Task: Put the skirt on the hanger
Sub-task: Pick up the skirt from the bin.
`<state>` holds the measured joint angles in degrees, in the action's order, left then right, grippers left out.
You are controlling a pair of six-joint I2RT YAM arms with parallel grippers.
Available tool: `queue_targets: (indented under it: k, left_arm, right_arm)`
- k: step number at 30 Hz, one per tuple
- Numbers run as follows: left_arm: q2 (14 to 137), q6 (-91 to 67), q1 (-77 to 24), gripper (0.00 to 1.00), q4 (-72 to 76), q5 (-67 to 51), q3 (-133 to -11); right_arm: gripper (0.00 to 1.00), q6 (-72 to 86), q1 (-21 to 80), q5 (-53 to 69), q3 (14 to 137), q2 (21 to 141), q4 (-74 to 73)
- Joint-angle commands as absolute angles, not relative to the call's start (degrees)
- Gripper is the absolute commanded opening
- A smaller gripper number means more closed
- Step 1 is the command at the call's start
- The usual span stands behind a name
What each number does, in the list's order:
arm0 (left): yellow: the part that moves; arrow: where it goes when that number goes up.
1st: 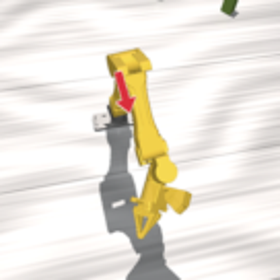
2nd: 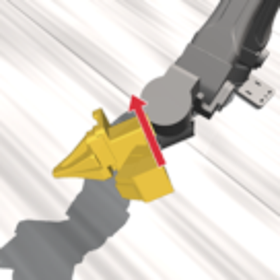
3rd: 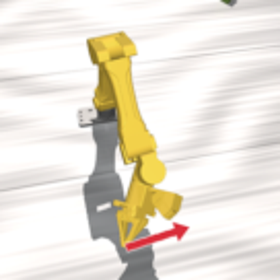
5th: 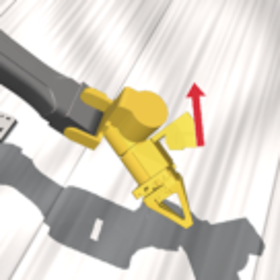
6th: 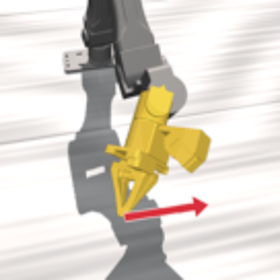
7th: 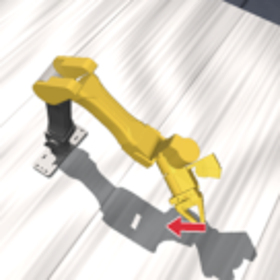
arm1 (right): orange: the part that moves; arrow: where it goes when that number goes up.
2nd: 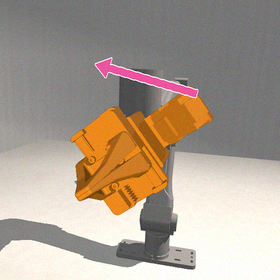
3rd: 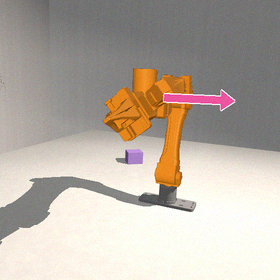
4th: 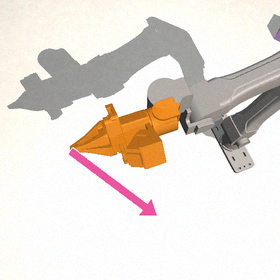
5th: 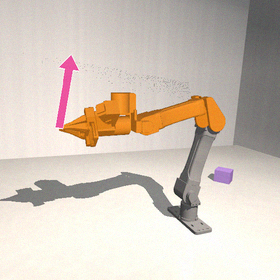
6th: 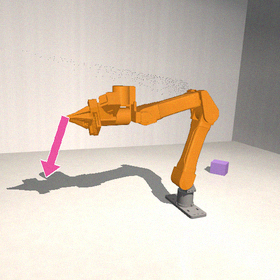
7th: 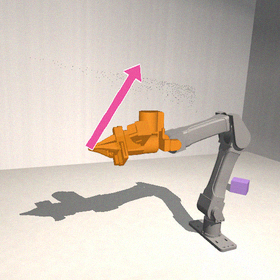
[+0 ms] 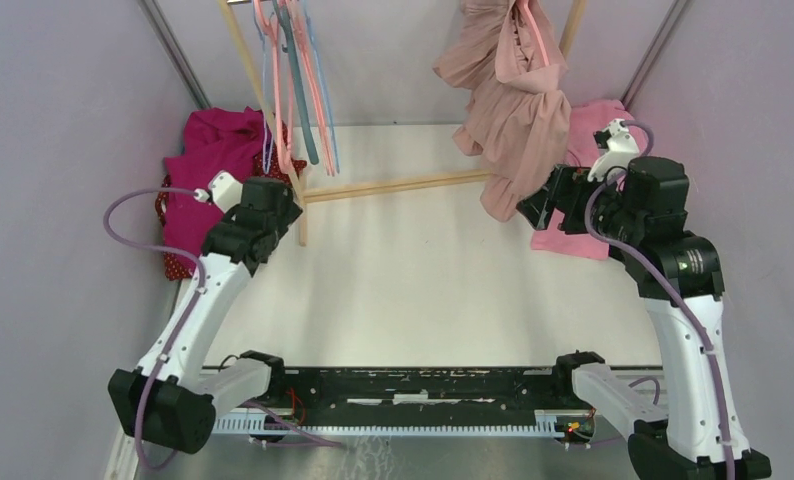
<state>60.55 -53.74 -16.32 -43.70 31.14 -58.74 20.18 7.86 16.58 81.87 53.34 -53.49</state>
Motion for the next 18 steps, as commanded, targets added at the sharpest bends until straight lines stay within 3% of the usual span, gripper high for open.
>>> queue_targets:
  k: [1,6,18]
  left_arm:
    - [65.5,-61.8,-7.4,0.99,-44.3,29.4,-60.6]
    - [70.0,-61.5,2.7,0.99,-47.0,27.3,-61.6]
    - [63.6,-53.2,20.6,0.99,-39.3,25.9,-55.5]
  right_arm:
    - [0.90,21.5,7.9,22.5,79.5,54.0,-47.7]
    - [0.88,21.7,11.0,22.8,78.0,55.4,-46.9]
    - [0.85,19.9,16.8,17.4,83.0,59.2,-52.7]
